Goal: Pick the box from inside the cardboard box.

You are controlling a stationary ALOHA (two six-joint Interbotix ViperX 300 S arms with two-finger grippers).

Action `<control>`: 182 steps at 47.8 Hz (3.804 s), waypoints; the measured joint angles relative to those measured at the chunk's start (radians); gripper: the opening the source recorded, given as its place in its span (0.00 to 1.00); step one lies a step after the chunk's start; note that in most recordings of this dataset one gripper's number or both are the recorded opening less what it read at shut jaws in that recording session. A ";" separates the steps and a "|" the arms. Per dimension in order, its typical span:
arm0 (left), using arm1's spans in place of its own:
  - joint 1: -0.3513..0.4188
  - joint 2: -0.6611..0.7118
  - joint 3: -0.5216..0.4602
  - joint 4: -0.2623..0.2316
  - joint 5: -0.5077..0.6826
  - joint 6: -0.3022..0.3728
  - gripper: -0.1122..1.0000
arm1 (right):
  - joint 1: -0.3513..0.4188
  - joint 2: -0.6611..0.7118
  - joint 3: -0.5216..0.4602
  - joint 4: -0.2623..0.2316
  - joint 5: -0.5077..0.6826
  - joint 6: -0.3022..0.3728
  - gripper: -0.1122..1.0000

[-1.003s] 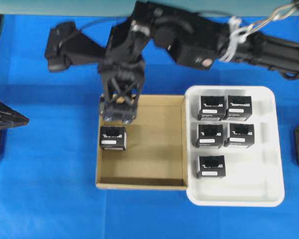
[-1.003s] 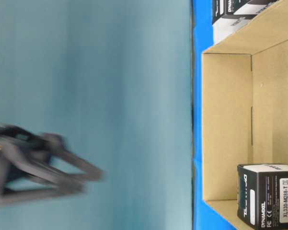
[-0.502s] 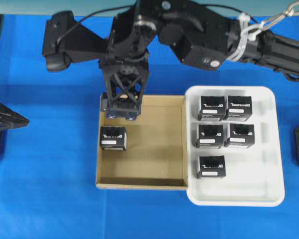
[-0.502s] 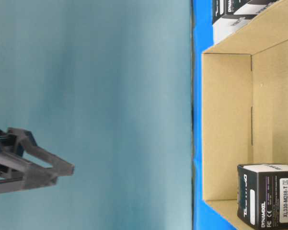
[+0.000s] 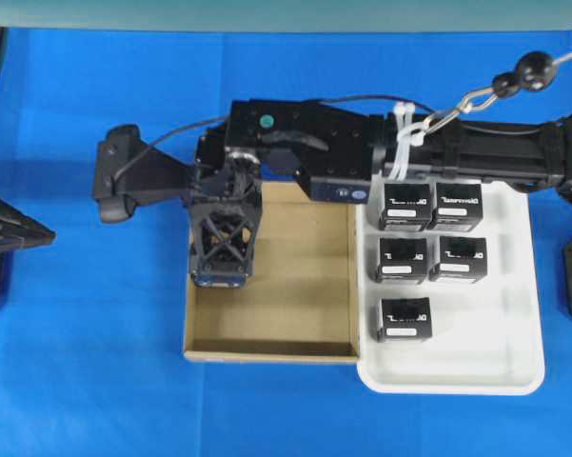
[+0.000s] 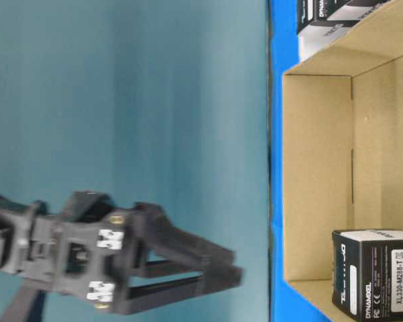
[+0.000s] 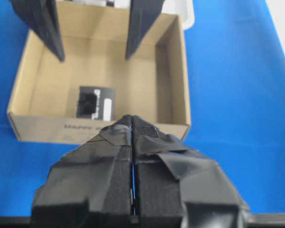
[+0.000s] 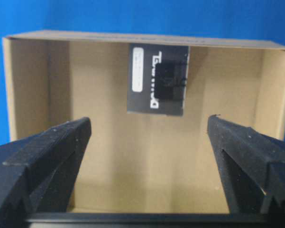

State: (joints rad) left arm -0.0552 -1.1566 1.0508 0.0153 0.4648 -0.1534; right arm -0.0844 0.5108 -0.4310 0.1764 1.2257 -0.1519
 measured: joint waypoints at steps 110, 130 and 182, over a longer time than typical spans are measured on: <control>-0.002 -0.002 0.000 0.000 -0.002 0.002 0.05 | 0.008 0.005 0.011 0.008 -0.018 0.014 0.65; -0.002 0.000 0.000 0.000 -0.002 0.000 0.05 | -0.028 -0.149 -0.117 0.008 0.272 0.015 0.65; -0.003 -0.002 0.000 0.000 0.000 -0.003 0.05 | 0.072 -0.838 0.680 0.005 0.133 0.258 0.65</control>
State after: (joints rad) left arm -0.0583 -1.1582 1.0508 0.0153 0.4648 -0.1565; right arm -0.0123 -0.3267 0.2485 0.1810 1.3591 0.1058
